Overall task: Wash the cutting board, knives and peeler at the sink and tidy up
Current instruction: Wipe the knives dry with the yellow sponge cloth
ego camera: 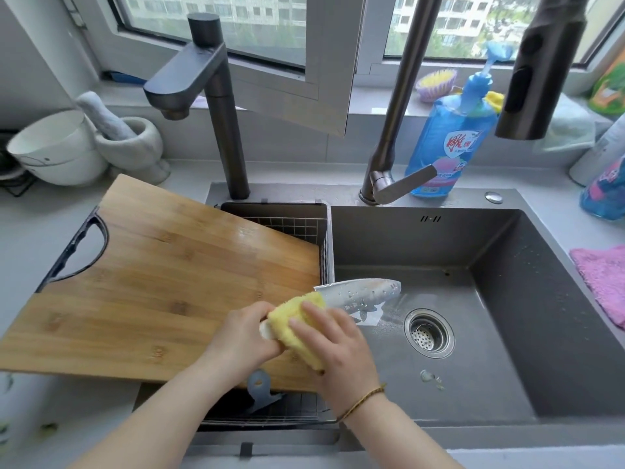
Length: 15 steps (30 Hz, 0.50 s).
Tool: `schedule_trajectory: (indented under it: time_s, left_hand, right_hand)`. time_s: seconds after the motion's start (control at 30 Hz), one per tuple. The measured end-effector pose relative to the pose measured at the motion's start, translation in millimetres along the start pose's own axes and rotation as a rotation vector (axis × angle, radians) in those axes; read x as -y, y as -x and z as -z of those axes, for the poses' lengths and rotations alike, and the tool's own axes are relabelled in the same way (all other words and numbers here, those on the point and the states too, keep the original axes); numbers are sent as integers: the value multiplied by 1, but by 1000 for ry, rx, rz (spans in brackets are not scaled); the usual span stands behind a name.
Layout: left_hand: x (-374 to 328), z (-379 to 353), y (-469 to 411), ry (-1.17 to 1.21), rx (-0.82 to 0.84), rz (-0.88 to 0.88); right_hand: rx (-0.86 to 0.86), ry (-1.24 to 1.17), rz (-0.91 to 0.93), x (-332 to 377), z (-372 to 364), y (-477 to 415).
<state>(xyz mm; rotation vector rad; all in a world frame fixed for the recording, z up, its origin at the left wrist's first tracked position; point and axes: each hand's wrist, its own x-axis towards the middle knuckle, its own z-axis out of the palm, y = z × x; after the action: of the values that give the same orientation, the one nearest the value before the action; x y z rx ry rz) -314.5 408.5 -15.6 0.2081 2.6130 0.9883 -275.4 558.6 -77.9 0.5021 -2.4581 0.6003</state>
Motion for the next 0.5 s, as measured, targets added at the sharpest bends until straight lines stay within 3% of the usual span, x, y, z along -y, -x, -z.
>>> schedule_trajectory:
  time_s: [0.17, 0.33, 0.5]
  left_hand:
    - [-2, 0, 2, -29, -11, 1]
    - [1, 4, 1, -29, 49, -10]
    - [0, 12, 1, -137, 107, 4]
  right_hand:
    - [12, 113, -207, -20, 4, -11]
    - [40, 80, -40, 2, -1, -5]
    - [-11, 213, -246, -39, 11, -6]
